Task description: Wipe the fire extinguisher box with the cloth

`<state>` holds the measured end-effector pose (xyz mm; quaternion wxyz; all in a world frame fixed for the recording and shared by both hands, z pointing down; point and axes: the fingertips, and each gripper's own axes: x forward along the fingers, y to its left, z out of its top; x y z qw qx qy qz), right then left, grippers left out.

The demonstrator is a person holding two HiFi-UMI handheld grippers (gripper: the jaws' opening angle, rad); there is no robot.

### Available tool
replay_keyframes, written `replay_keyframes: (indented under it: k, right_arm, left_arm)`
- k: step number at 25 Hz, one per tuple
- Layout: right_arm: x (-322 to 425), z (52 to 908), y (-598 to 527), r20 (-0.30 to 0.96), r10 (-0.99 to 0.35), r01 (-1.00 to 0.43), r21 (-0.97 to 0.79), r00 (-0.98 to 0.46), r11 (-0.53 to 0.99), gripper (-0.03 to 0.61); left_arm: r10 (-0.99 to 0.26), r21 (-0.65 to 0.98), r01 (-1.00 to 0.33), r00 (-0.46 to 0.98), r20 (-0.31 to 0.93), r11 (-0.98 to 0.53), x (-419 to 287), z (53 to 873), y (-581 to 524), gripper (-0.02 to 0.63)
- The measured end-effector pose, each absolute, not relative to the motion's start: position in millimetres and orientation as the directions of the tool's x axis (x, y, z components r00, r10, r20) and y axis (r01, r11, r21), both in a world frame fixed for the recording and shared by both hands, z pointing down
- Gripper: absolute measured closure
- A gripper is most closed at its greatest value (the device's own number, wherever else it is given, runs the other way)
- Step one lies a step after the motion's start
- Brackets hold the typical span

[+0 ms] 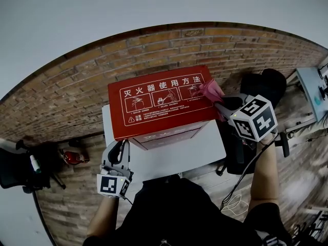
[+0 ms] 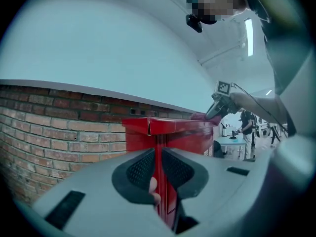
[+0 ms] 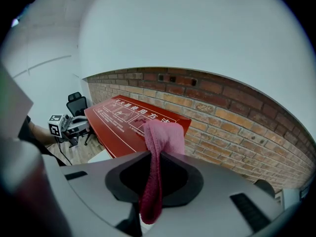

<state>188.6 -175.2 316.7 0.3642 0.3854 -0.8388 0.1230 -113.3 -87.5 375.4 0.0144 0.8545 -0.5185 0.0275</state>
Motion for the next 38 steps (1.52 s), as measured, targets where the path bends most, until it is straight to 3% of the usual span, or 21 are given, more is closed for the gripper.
replay_keyframes:
  k: [9, 16, 33, 38]
  right_arm:
    - [220.4, 325.9, -189.9, 0.674, -0.6, -0.762, 0.084, -0.431, 0.642, 0.517]
    - [242.5, 322.9, -197.1, 0.577, -0.668, -0.807, 0.027, -0.47, 0.59, 0.517]
    - [242.2, 274.9, -148.3, 0.359, -0.861, -0.932, -0.171, -0.36, 0.319, 0.517]
    - [230.8, 271.9, -125.7, 0.348, -0.877, -0.938, -0.216, -0.332, 0.27, 0.517]
  left_arm:
    - [-0.927, -0.013, -0.928, 0.372, 0.048, -0.373, -114.0, 367.6, -87.5, 0.548]
    - [-0.939, -0.009, -0.941, 0.338, 0.058, -0.339, -109.3, 374.3, -75.3, 0.548]
    - [-0.822, 0.012, -0.823, 0.568, 0.031, -0.568, -118.1, 380.5, -45.9, 0.56]
    - [-0.759, 0.008, -0.76, 0.65, 0.023, -0.65, -116.0, 383.3, -38.1, 0.574]
